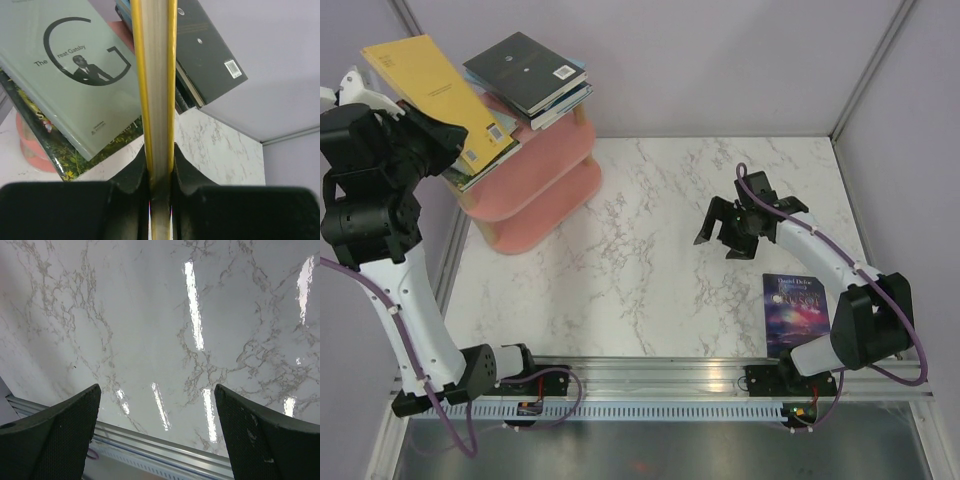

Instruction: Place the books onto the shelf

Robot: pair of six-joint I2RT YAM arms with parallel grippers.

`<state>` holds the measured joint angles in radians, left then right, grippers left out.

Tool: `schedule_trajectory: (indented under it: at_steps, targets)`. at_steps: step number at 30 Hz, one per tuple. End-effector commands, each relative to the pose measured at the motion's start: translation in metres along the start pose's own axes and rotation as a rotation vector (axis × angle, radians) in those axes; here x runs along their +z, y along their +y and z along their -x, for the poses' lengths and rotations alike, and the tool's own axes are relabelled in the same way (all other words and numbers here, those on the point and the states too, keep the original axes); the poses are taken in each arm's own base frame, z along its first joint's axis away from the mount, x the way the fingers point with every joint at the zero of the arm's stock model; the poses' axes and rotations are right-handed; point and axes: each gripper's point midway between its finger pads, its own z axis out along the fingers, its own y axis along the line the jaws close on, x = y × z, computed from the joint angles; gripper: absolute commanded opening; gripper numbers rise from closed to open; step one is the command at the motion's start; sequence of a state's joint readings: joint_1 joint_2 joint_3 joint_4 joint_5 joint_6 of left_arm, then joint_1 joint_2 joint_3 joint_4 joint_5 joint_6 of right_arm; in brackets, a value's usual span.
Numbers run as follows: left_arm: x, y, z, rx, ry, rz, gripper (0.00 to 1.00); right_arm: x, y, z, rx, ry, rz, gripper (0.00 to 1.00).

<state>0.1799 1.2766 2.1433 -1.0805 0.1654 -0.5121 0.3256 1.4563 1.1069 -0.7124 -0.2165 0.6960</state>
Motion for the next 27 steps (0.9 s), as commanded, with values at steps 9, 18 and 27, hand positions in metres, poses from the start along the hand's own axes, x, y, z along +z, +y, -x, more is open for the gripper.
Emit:
schedule_trajectory:
  at_steps: [9,18,27]
  targets:
    - [0.003,-0.004,0.053,-0.114,-0.135,-0.178,0.02,0.007,0.008,-0.007,-0.054,0.025,0.038,0.98]
    - [0.036,0.032,0.050,-0.265,-0.100,-0.167,0.02,0.013,0.006,-0.010,-0.057,0.038,0.030,0.98]
    - [0.053,0.077,0.000,-0.381,0.036,-0.072,0.02,0.015,0.001,-0.012,-0.061,0.043,0.020,0.98]
